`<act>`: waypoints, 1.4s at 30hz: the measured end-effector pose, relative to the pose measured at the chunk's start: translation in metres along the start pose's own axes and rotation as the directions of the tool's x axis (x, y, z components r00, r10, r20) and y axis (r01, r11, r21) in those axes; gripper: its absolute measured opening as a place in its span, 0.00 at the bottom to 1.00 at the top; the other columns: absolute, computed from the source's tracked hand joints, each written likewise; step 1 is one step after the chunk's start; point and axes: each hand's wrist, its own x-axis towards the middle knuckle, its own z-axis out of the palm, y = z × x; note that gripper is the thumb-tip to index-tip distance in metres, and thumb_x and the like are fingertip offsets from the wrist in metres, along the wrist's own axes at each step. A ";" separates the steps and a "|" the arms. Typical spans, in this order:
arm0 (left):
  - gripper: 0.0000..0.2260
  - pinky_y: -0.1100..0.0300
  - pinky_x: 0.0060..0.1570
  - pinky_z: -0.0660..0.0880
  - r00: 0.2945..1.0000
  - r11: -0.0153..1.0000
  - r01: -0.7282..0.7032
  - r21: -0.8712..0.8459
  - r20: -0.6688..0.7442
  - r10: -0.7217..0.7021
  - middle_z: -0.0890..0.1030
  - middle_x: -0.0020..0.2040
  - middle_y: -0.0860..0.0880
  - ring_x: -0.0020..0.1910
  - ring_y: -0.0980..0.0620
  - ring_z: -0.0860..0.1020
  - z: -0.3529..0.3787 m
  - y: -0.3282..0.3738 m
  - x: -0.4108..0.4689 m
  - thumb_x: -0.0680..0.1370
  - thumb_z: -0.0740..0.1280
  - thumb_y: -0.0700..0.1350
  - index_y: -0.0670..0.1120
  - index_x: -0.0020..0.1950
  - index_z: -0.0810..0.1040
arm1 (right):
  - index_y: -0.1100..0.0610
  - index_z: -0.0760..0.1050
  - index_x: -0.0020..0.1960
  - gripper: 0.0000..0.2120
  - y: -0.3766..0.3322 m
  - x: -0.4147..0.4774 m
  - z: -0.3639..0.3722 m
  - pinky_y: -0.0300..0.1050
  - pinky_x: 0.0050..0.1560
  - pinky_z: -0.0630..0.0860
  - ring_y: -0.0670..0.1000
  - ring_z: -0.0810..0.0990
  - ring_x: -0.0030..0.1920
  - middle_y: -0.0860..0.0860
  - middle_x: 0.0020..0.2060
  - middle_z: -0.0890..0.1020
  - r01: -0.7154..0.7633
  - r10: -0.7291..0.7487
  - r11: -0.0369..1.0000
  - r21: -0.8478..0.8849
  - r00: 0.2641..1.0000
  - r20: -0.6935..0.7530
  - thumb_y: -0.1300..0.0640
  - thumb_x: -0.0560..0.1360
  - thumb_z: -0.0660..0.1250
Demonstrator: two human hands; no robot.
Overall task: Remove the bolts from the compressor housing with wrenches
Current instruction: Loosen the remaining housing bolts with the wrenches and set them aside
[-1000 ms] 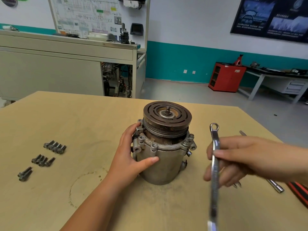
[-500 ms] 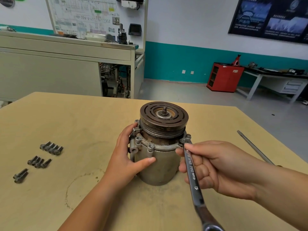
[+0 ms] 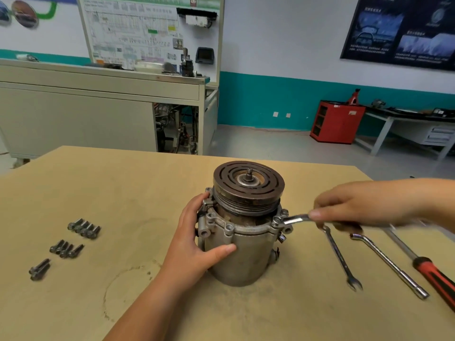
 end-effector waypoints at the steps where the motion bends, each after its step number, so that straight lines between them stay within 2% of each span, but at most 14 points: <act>1: 0.42 0.72 0.62 0.66 1.000 1.000 0.004 -0.002 0.000 -0.004 0.68 0.71 0.55 0.69 0.60 0.68 0.000 0.001 0.000 0.60 0.75 0.60 0.59 0.71 0.62 | 0.46 0.74 0.44 0.24 0.003 0.004 -0.002 0.37 0.39 0.72 0.42 0.72 0.32 0.45 0.32 0.75 0.038 -0.044 0.996 -0.085 0.996 -0.072 0.30 0.64 0.53; 4: 0.42 0.72 0.61 0.67 1.000 1.000 0.012 -0.025 0.005 -0.012 0.68 0.71 0.54 0.68 0.60 0.69 0.001 0.002 0.000 0.59 0.75 0.59 0.59 0.70 0.62 | 0.41 0.74 0.44 0.20 0.011 0.014 -0.005 0.41 0.45 0.73 0.44 0.73 0.39 0.45 0.38 0.76 0.134 -0.156 0.980 -0.147 0.976 -0.151 0.31 0.65 0.51; 9: 0.42 0.74 0.59 0.66 1.000 1.000 0.015 -0.023 0.005 -0.015 0.68 0.71 0.54 0.68 0.61 0.69 0.001 0.003 -0.001 0.59 0.75 0.59 0.59 0.70 0.62 | 0.32 0.74 0.46 0.14 0.039 0.004 -0.012 0.40 0.47 0.71 0.37 0.76 0.43 0.37 0.40 0.79 0.135 -0.142 0.987 -0.088 0.987 -0.075 0.31 0.66 0.55; 13: 0.41 0.74 0.59 0.66 1.000 1.000 0.024 -0.013 -0.008 -0.024 0.69 0.71 0.54 0.68 0.60 0.69 0.000 0.002 -0.001 0.59 0.75 0.59 0.60 0.70 0.63 | 0.41 0.76 0.46 0.19 0.059 -0.006 0.012 0.43 0.52 0.75 0.45 0.82 0.47 0.47 0.45 0.84 0.188 -0.196 0.952 0.240 0.981 0.010 0.29 0.67 0.61; 15: 0.41 0.73 0.60 0.67 1.000 1.000 0.026 -0.014 -0.005 -0.026 0.68 0.71 0.54 0.69 0.59 0.69 -0.001 0.003 0.000 0.59 0.75 0.59 0.61 0.70 0.62 | 0.46 0.76 0.45 0.18 0.059 -0.006 0.033 0.44 0.52 0.77 0.53 0.83 0.49 0.53 0.45 0.84 0.181 -0.251 0.878 0.444 0.962 0.104 0.33 0.69 0.65; 19: 0.41 0.74 0.59 0.66 1.000 1.000 0.012 -0.023 -0.010 -0.012 0.68 0.71 0.53 0.68 0.60 0.69 0.001 0.001 -0.001 0.60 0.75 0.58 0.59 0.70 0.62 | 0.52 0.75 0.47 0.14 0.033 -0.007 0.058 0.42 0.50 0.77 0.56 0.84 0.47 0.57 0.49 0.84 0.048 -0.304 0.727 0.685 0.917 0.258 0.42 0.71 0.67; 22: 0.41 0.72 0.60 0.67 1.000 0.999 0.009 -0.037 -0.011 -0.010 0.69 0.71 0.53 0.68 0.60 0.69 0.002 0.000 -0.001 0.60 0.75 0.58 0.60 0.70 0.62 | 0.50 0.78 0.44 0.07 -0.001 -0.018 0.068 0.42 0.47 0.78 0.57 0.85 0.43 0.60 0.48 0.84 0.060 -0.382 0.522 0.851 0.909 0.170 0.48 0.70 0.68; 25: 0.41 0.72 0.60 0.67 1.000 1.000 0.008 -0.026 -0.014 -0.009 0.69 0.71 0.53 0.68 0.59 0.70 0.002 -0.001 -0.001 0.60 0.76 0.58 0.60 0.70 0.62 | 0.60 0.74 0.48 0.14 -0.030 -0.026 0.075 0.45 0.39 0.80 0.59 0.85 0.36 0.65 0.44 0.83 0.070 -0.346 0.251 0.966 0.938 0.022 0.53 0.68 0.71; 27: 0.41 0.70 0.61 0.67 1.000 0.999 -0.004 -0.035 -0.014 0.003 0.69 0.71 0.52 0.69 0.57 0.70 0.001 -0.001 0.000 0.61 0.76 0.58 0.59 0.71 0.62 | 0.63 0.71 0.48 0.16 -0.040 -0.025 0.075 0.45 0.34 0.80 0.57 0.84 0.31 0.65 0.41 0.84 0.095 -0.275 0.184 0.978 0.960 -0.042 0.55 0.67 0.69; 30: 0.41 0.68 0.63 0.67 1.000 0.999 -0.006 -0.041 0.002 0.006 0.68 0.71 0.50 0.69 0.56 0.69 0.002 -0.002 -0.001 0.61 0.76 0.57 0.57 0.71 0.62 | 0.63 0.71 0.47 0.15 -0.049 -0.022 0.077 0.43 0.29 0.79 0.53 0.81 0.24 0.62 0.35 0.84 0.106 -0.199 0.187 0.977 0.978 -0.068 0.55 0.64 0.63; 34: 0.41 0.68 0.63 0.67 1.000 0.999 -0.002 -0.035 0.000 0.002 0.68 0.71 0.51 0.69 0.57 0.69 0.002 -0.001 -0.001 0.61 0.75 0.58 0.59 0.71 0.62 | 0.64 0.73 0.45 0.13 -0.050 -0.018 0.079 0.42 0.25 0.78 0.51 0.77 0.19 0.62 0.29 0.81 0.105 -0.149 0.183 0.978 0.986 -0.078 0.56 0.64 0.64; 37: 0.41 0.68 0.62 0.68 1.000 1.000 -0.002 -0.030 0.006 0.002 0.68 0.71 0.52 0.69 0.57 0.69 0.002 -0.002 -0.001 0.61 0.75 0.58 0.60 0.71 0.62 | 0.62 0.72 0.45 0.12 -0.048 -0.018 0.078 0.41 0.23 0.77 0.50 0.76 0.18 0.62 0.27 0.80 0.083 -0.156 0.238 0.968 0.987 -0.046 0.55 0.66 0.63; 39: 0.40 0.69 0.62 0.68 1.000 0.999 -0.004 -0.034 0.005 0.004 0.68 0.71 0.53 0.69 0.57 0.69 0.002 -0.002 -0.001 0.61 0.75 0.58 0.60 0.70 0.62 | 0.60 0.71 0.44 0.12 -0.043 -0.017 0.073 0.41 0.24 0.76 0.49 0.74 0.17 0.59 0.25 0.79 0.058 -0.163 0.362 0.930 0.987 0.002 0.53 0.67 0.62; 42: 0.41 0.68 0.63 0.68 1.000 0.999 -0.003 -0.033 0.006 0.003 0.68 0.71 0.54 0.69 0.58 0.69 0.002 -0.003 -0.001 0.61 0.75 0.58 0.61 0.70 0.62 | 0.56 0.69 0.40 0.11 -0.024 -0.014 0.047 0.38 0.25 0.73 0.46 0.72 0.19 0.51 0.23 0.77 0.027 -0.143 0.737 0.675 0.983 0.116 0.48 0.73 0.59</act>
